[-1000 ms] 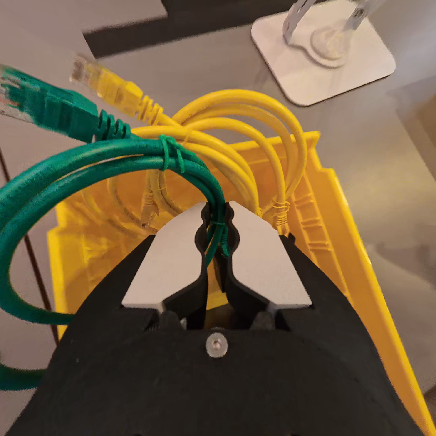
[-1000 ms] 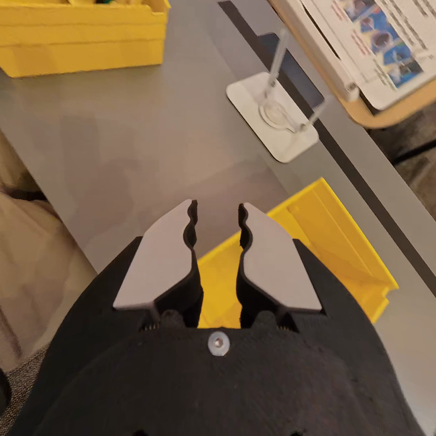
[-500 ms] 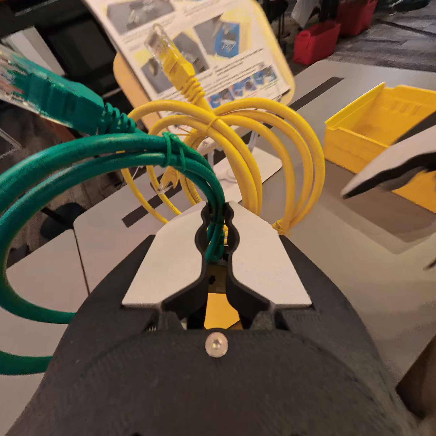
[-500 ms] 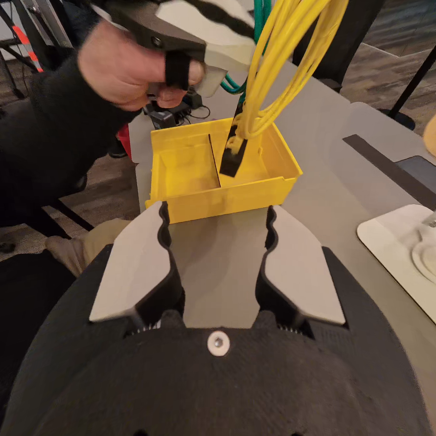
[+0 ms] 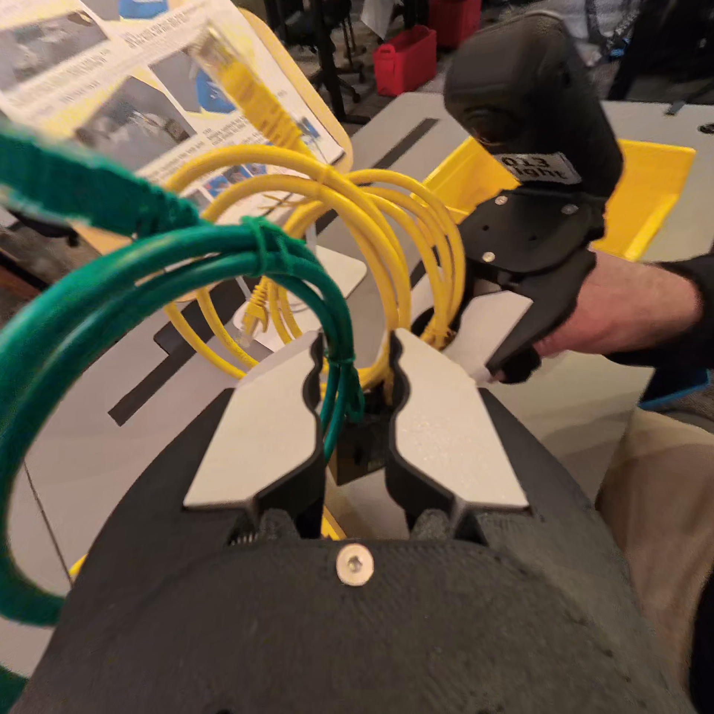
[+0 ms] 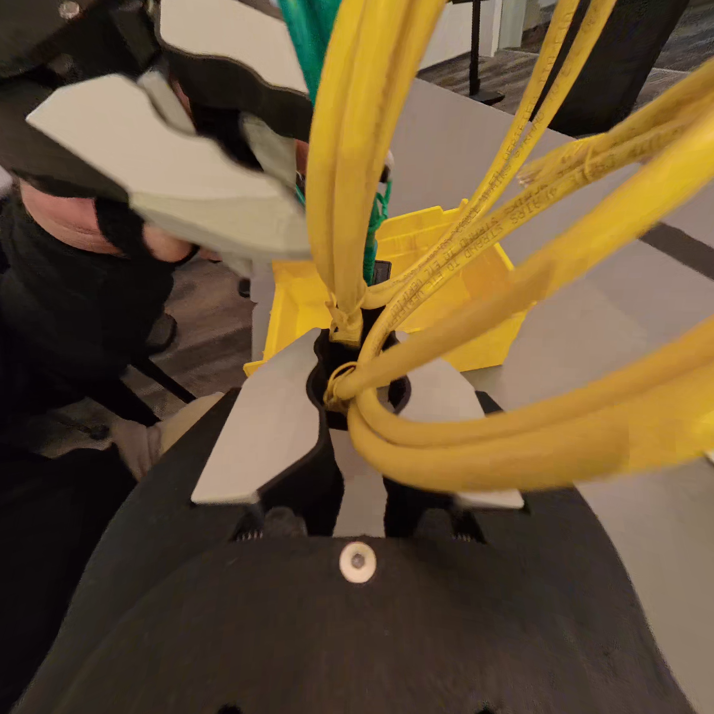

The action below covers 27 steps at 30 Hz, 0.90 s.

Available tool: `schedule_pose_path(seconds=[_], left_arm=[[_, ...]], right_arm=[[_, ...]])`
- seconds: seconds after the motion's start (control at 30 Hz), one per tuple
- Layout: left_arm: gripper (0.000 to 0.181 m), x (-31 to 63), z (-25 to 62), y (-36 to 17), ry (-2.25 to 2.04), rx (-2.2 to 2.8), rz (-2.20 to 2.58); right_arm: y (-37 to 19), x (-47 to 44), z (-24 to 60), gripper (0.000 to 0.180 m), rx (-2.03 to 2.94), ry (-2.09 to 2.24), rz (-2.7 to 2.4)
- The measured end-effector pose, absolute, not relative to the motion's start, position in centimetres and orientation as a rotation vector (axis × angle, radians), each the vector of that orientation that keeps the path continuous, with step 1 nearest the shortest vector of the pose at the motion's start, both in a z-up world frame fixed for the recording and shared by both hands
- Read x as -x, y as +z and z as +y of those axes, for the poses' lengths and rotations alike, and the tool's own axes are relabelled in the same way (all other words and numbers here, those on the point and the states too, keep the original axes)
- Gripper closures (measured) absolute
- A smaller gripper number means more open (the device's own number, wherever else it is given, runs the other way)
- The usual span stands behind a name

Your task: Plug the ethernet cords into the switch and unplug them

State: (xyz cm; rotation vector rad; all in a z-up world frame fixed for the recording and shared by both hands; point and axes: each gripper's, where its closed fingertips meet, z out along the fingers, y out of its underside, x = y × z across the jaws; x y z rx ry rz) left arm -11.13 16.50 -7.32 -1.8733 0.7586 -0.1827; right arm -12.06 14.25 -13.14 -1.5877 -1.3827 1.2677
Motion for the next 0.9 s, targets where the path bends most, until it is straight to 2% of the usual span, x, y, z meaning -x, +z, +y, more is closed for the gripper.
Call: schedule_pose_path(seconds=[0.07, 0.17, 0.23, 0.3, 0.4, 0.53, 0.57, 0.7, 0.77, 0.87, 0.9], left_arm=[[0.133, 10.8, 15.7, -7.4, -0.238, 1.892, 0.787], [0.124, 10.1, 13.8, -7.0, -0.366, 1.875, 0.849], [0.137, 8.7, 10.1, -6.7, -0.567, 1.856, 1.043], [0.148, 9.2, 8.7, -6.1, -0.593, 1.842, 1.062], [0.146, 10.7, 9.2, -7.8, -0.540, 1.886, 1.008], [0.095, 10.3, 11.9, -8.7, -0.822, 1.805, 0.672], [0.093, 10.1, 12.4, -8.5, -0.923, 1.754, 0.584], [0.118, 8.3, 12.6, -8.6, -1.185, 1.628, 0.458], [0.144, 7.4, 12.2, -9.2, -1.222, 1.618, 0.495], [0.150, 7.7, 12.1, -8.8, -1.211, 1.572, 0.464], [0.151, 7.7, 12.1, -8.7, -1.206, 1.569, 0.464]], right_arm=[[-12.9, 11.6, 14.4, 0.155, 1.588, 1.363, -1.338], [-12.0, 11.0, 14.7, 0.155, 1.574, 1.471, -1.267], [-11.0, 10.4, 15.2, 0.155, 1.553, 1.526, -1.196], [-9.6, 9.6, 15.5, 0.155, 1.513, 1.588, -1.142], [-7.8, 8.7, 15.4, 0.155, 1.442, 1.668, -1.106], [-6.6, 8.4, 14.4, 0.155, 1.377, 1.830, -1.059], [-6.4, 8.5, 14.1, 0.155, 1.363, 1.870, -1.048], [-6.8, 9.4, 12.8, 0.154, 1.341, 1.933, -1.054], [-6.8, 9.8, 12.3, 0.154, 1.333, 1.955, -1.052], [-6.9, 10.0, 12.5, 0.148, 1.331, 1.929, -1.035], [-7.0, 9.9, 12.6, 0.140, 1.327, 1.901, -1.047]])
